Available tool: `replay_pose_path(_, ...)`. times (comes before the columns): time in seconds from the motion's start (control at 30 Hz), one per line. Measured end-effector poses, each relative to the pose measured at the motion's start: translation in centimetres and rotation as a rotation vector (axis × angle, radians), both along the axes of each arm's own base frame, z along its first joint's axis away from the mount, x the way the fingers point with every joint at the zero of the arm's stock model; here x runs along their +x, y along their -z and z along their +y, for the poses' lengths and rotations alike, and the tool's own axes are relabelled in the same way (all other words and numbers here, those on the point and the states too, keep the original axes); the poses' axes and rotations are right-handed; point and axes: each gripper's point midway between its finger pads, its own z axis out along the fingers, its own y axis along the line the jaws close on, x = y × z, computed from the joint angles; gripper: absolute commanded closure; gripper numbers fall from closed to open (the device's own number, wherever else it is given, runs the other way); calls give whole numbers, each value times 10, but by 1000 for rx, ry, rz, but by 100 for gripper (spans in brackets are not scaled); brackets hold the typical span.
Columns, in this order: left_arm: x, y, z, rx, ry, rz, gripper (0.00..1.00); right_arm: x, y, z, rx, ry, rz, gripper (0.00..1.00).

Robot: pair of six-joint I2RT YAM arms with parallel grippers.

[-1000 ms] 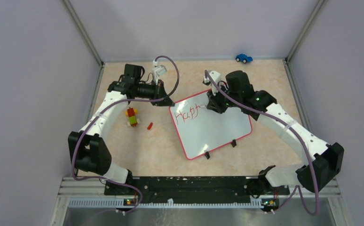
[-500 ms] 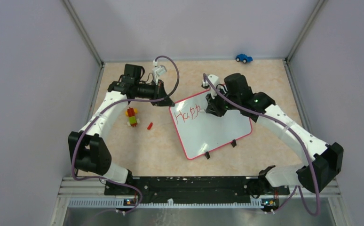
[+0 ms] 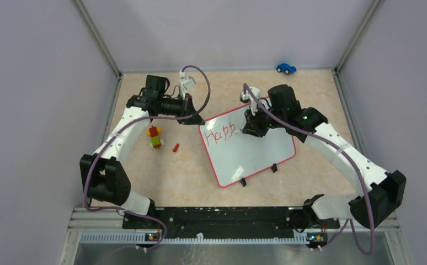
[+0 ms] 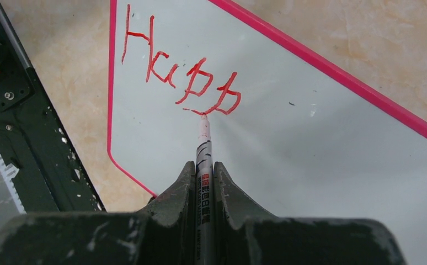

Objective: Write a sentence on the whiteboard

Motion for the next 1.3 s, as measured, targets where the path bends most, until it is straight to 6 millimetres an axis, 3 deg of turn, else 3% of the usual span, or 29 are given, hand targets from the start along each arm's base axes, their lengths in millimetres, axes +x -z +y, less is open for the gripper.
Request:
replay_pose_path(0.23,0,0,0,1,3,-4,100,3,-10,-12,30,20,-4,100)
replay_pose_path(0.93,-1,0,0,1,8,-7,100,5,-10,-13,27,31,-12,100)
replay_pose_path(1.3,-1,0,0,1,8,-7,100,17,-8,-14,15,64,-38,100)
